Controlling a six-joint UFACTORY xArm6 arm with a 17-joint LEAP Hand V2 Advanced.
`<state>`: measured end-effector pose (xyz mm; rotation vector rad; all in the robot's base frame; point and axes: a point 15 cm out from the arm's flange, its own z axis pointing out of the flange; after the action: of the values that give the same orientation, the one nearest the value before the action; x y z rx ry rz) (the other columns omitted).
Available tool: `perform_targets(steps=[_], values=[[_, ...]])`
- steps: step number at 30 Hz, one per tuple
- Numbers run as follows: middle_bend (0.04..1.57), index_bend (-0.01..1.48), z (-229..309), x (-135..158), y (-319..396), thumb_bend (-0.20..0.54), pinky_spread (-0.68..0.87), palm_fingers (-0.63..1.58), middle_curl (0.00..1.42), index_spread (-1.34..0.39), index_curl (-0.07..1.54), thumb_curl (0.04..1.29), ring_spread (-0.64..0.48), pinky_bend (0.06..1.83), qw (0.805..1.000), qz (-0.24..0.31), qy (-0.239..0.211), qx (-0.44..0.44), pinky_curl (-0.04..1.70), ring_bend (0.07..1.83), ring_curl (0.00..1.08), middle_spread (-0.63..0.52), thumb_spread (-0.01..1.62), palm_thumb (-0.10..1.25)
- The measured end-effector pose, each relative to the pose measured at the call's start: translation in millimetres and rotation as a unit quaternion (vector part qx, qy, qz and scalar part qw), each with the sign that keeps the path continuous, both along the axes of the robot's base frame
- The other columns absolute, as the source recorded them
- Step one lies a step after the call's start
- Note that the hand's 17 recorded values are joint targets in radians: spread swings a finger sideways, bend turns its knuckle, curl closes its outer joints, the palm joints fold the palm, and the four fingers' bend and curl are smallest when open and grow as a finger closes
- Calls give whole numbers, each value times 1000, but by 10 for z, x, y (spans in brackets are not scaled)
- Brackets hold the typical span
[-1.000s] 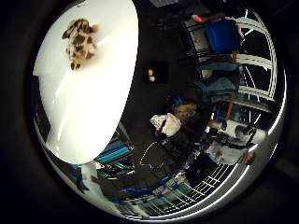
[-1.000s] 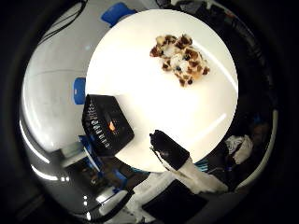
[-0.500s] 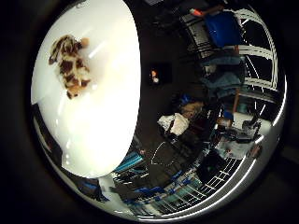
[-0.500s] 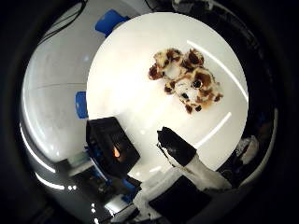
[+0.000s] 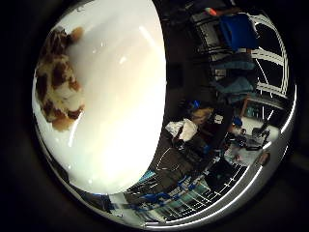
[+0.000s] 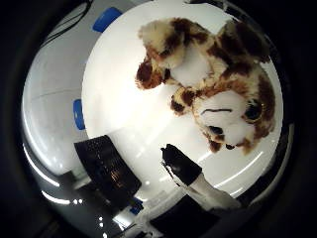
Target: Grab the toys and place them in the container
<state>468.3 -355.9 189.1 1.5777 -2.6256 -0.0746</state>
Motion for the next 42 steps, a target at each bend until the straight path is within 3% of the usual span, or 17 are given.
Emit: perform_targets(steps=[10, 25, 31, 34, 39, 41, 42], values=[[315, 145, 23, 91, 10, -19, 424, 126, 357, -191, 243, 308, 191, 522, 998, 29, 26, -56, 285, 463, 260, 43, 1103, 611], [330, 135, -120, 58, 103, -20, 383, 205, 365, -193, 242, 317, 142, 541, 996, 43, 53, -63, 280, 562, 274, -4, 1094, 639], [493, 154, -119, 20, 89, -19, 132, 416, 417, -245, 240, 324, -60, 585, 995, 45, 62, -66, 265, 768, 319, -154, 1095, 668], [504, 144, -122, -74, 95, -19, -40, 554, 422, -280, 236, 329, -150, 731, 994, 46, 80, -64, 276, 869, 335, -203, 1095, 685], [672, 164, -83, -138, 114, -20, -466, 1037, 494, -358, 226, 333, -285, 1015, 991, 53, 99, -67, 333, 1047, 399, -290, 1093, 703], [784, 268, -61, -143, 112, -17, -523, 1269, 550, -395, 293, 339, -282, 1013, 991, 53, 99, -66, 354, 1092, 440, -286, 1094, 721], [819, 311, -58, -156, 118, -13, -520, 1284, 564, -402, 316, 343, -278, 1026, 991, 53, 102, -65, 365, 1098, 447, -280, 1095, 733]])
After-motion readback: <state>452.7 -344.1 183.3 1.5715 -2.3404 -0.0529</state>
